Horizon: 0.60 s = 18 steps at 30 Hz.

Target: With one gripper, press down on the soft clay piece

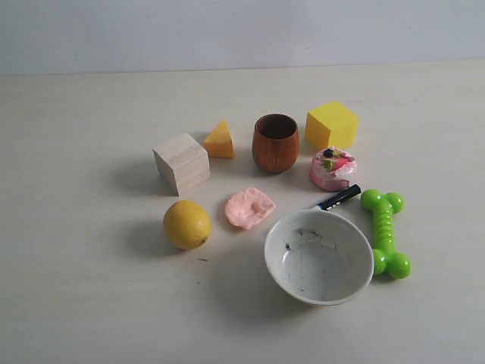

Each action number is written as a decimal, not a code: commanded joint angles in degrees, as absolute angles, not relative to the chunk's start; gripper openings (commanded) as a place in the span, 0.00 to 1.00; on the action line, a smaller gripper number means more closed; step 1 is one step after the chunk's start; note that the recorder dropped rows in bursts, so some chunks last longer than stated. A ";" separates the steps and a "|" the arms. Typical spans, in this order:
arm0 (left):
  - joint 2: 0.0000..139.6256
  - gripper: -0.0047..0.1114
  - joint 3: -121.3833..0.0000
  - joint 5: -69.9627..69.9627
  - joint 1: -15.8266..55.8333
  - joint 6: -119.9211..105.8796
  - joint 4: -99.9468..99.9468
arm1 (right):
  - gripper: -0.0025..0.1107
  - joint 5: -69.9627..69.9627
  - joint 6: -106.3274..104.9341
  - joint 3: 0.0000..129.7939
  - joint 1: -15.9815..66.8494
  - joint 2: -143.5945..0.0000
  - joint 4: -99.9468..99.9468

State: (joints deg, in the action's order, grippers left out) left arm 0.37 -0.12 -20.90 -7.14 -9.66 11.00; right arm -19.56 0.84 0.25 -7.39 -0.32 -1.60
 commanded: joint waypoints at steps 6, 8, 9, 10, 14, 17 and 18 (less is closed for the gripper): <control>0.00 0.04 0.00 -20.64 -6.72 -8.67 11.40 | 0.02 -19.17 0.61 0.00 -7.32 0.00 -1.62; 0.00 0.04 0.00 -20.64 -6.72 -8.67 11.40 | 0.02 -19.17 0.61 0.00 -7.32 0.00 -1.62; 0.00 0.04 0.00 -20.64 -6.72 -8.67 11.40 | 0.02 -19.17 0.61 0.00 -7.32 0.00 -1.62; 0.00 0.04 0.00 -20.64 -6.72 -8.67 11.40 | 0.02 -19.17 0.61 0.00 -7.32 0.00 -1.62; 0.00 0.04 0.00 -20.64 -6.72 -8.67 11.40 | 0.02 -19.17 0.61 0.00 -7.32 0.00 -1.62; 0.00 0.04 0.00 -20.64 -6.72 -8.67 11.40 | 0.02 -19.17 0.61 0.00 -7.32 0.00 -1.62; 0.00 0.04 0.00 -20.64 -6.72 -8.67 11.40 | 0.02 -19.17 0.61 0.00 -7.32 0.00 -1.62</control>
State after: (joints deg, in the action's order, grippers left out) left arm 0.37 -0.12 -20.96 -7.06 -9.16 11.00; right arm -19.56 0.84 0.25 -7.39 -0.32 -1.60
